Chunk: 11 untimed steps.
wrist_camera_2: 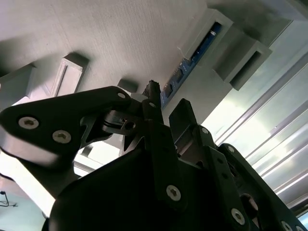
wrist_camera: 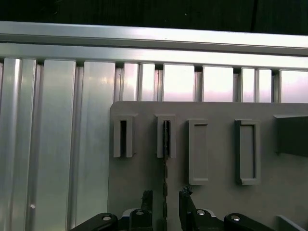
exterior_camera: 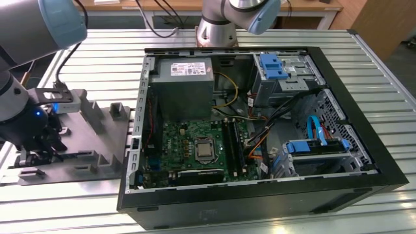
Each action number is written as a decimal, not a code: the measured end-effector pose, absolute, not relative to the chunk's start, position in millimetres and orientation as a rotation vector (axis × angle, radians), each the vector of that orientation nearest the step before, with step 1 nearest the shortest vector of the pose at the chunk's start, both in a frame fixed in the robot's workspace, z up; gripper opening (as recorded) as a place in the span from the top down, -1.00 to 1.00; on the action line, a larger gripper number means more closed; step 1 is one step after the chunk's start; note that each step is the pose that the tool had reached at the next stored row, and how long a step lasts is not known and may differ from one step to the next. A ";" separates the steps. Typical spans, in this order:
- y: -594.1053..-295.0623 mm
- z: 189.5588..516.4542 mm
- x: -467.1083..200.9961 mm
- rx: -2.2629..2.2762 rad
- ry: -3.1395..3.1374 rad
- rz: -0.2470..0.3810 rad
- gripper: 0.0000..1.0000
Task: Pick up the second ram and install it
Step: 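Pick up the second ram and move it above second insertion slot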
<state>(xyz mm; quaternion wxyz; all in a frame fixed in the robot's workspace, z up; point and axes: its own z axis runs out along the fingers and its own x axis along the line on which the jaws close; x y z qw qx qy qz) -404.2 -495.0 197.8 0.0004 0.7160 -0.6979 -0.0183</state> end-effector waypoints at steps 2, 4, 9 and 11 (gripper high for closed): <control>-495.0 194.5 -404.2 2.250 -2.191 -0.057 0.29; -495.0 191.3 -404.2 2.250 -2.190 -0.058 0.29; -495.0 189.7 -404.2 2.251 -2.191 -0.059 0.29; -495.0 189.6 -404.2 2.251 -2.191 -0.059 0.29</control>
